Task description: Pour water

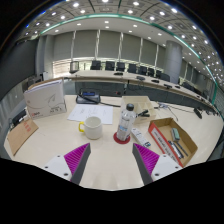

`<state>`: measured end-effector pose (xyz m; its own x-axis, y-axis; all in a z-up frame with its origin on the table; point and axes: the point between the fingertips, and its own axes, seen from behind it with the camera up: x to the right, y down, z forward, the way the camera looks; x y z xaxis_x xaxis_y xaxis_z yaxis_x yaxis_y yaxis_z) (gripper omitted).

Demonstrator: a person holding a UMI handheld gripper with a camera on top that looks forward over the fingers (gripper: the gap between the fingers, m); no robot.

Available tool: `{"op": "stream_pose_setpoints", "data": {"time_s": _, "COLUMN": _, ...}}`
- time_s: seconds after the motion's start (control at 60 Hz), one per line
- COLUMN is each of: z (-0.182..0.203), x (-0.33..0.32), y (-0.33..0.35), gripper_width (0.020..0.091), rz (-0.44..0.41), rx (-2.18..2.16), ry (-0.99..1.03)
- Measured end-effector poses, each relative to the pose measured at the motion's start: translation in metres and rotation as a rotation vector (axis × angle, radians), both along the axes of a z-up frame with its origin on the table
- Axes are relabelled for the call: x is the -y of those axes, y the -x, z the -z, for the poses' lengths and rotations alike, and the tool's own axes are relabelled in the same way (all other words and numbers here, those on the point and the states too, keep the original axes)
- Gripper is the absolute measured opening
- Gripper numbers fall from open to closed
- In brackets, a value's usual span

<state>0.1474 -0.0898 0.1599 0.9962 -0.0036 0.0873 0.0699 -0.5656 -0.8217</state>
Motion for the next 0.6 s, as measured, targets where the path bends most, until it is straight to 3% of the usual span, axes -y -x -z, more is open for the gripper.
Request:
{"op": "stream_pose_setpoints", "data": {"time_s": 0.267, "z": -0.024, "x": 0.113, "y": 0.064, "gripper_width": 0.0858, "rz": 0.013, "rx": 0.001, "ry": 0.025}}
{"op": "stream_pose_setpoints", "data": {"time_s": 0.6, "z": -0.031, "x": 0.158, "y": 0.068, "gripper_width": 0.0860, "rz": 0.043, "rx": 0.026, "ry": 0.023}}
